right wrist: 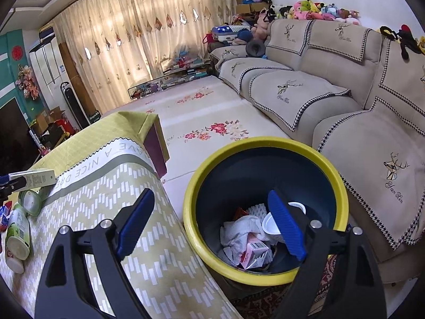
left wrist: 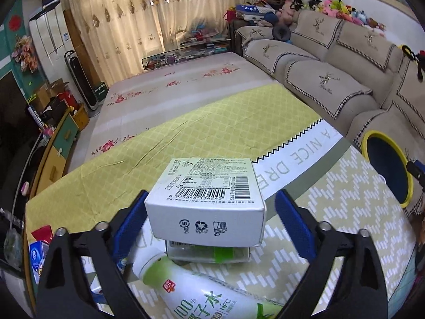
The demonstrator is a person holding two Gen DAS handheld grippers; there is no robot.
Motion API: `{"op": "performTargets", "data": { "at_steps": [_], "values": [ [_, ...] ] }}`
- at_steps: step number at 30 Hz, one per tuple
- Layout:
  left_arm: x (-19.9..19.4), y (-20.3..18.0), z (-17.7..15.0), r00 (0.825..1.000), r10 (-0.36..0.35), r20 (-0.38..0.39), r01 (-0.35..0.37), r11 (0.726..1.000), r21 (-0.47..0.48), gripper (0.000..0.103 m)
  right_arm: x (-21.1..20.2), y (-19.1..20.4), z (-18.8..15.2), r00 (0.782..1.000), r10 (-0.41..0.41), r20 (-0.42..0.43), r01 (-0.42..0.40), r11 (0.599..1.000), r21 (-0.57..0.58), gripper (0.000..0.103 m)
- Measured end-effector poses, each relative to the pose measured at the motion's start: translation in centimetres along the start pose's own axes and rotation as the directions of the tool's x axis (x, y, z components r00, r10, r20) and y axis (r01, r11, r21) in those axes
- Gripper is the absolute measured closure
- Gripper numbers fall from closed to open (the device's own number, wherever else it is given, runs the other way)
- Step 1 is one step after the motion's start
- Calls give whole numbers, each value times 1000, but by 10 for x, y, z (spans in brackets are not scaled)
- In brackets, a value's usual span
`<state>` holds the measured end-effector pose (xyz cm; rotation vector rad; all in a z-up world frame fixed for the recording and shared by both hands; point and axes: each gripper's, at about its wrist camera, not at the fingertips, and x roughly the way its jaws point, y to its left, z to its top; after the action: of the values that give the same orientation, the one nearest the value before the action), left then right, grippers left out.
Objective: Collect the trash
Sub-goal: 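Grasp the small white box with the left gripper, then carry the white box over the bin and open the left gripper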
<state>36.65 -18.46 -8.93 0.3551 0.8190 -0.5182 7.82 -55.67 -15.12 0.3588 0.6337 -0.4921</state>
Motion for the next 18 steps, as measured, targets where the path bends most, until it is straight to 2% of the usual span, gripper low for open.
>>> {"op": "performTargets", "data": {
  "at_steps": [2, 5, 11, 18],
  "values": [
    [2, 1, 1, 1000, 10, -5, -10, 1000, 1, 24, -1, 1, 0, 1000, -2, 2, 2, 1000, -4, 20],
    [3, 0, 0, 1000, 4, -5, -4, 1000, 7, 28, -1, 1, 0, 1000, -3, 6, 4, 1000, -5, 20],
    [-12, -17, -1, 998, 40, 47, -43, 997, 63, 30, -3, 0, 0, 1000, -3, 4, 3, 1000, 4, 20],
    [-51, -48, 8, 992, -19, 121, 9, 997, 78, 31, -9, -5, 0, 999, -10, 40, 9, 1000, 30, 20]
  ]
}}
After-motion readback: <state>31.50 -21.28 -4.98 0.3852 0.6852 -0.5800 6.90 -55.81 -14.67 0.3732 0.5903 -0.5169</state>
